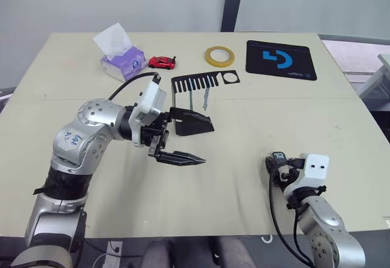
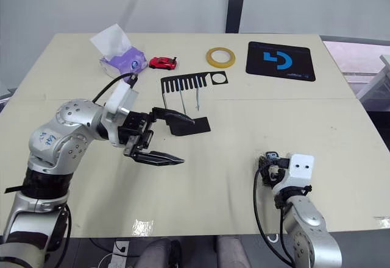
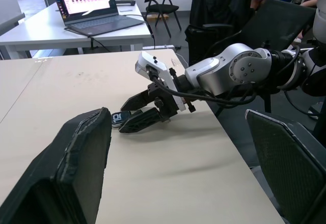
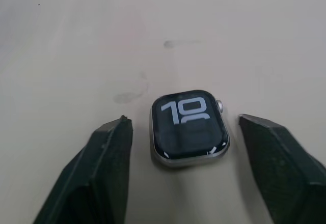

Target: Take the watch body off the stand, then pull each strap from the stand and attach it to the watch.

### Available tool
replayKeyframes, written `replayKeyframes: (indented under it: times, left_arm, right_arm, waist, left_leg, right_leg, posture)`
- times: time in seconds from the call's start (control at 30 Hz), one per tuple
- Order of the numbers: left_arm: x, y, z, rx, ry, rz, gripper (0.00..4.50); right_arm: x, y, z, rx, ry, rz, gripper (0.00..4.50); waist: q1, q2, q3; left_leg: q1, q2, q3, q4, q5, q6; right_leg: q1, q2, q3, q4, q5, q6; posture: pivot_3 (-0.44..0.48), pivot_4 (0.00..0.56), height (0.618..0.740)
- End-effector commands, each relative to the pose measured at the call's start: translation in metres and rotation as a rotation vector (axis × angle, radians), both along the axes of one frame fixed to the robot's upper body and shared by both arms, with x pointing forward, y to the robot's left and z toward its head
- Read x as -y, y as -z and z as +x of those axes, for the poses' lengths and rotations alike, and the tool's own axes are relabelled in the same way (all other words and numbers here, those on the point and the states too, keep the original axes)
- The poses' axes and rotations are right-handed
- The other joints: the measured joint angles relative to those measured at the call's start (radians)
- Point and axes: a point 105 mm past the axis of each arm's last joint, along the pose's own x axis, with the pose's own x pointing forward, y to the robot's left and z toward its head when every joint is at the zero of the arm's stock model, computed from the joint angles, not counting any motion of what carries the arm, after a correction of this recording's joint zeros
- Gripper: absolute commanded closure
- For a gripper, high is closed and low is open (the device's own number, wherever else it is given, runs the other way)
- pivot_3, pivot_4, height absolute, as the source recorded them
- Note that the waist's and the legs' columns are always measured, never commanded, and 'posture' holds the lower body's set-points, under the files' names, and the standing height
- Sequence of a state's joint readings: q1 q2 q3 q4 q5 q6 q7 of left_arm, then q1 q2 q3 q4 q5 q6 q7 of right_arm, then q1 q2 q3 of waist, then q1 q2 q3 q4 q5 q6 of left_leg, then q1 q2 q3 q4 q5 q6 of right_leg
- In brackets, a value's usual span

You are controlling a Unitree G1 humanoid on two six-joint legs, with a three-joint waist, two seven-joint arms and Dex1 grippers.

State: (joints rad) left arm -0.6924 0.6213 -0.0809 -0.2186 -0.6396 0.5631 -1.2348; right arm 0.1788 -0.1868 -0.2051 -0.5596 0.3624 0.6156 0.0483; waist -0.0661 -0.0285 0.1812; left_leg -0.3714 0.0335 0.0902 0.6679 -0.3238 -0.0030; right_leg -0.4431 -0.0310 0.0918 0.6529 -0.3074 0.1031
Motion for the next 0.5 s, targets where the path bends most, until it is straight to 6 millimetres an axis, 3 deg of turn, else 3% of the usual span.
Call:
replayKeyframes:
  times: [0.03, 0.37, 0.5]
  left_arm:
    - [0.001, -0.006, 0.000, 0.038, 0.005, -0.011, 0.00]
    - [0.001, -0.005, 0.002, 0.037, 0.002, -0.025, 0.00]
    - [0.000, -0.005, 0.005, 0.038, -0.011, -0.038, 0.00]
  right_arm:
    - [0.006, -0.014, -0.008, 0.033, 0.017, -0.028, 0.02]
    - [0.009, -0.040, -0.045, 0.038, -0.061, -0.100, 0.02]
    - [0.010, -0.054, -0.059, 0.048, -0.187, -0.171, 0.02]
  waist:
    - [0.004, 0.000, 0.000]
    - [0.012, 0.000, 0.000]
    - [0.013, 0.000, 0.000]
  left_leg:
    - [0.000, 0.000, 0.000, 0.000, 0.000, 0.000]
    - [0.000, 0.000, 0.000, 0.001, 0.000, 0.001]
    - [0.000, 0.000, 0.001, 0.001, -0.001, 0.002]
  right_leg:
    - [0.000, 0.000, 0.000, 0.000, 0.000, 0.000]
    - [0.000, 0.001, -0.001, 0.000, 0.000, 0.000]
    - [0.000, 0.001, -0.001, 0.000, 0.000, 0.000]
  posture:
    - [0.000, 0.150, 0.738]
    - [0.000, 0.150, 0.738]
    - [0.000, 0.150, 0.738]
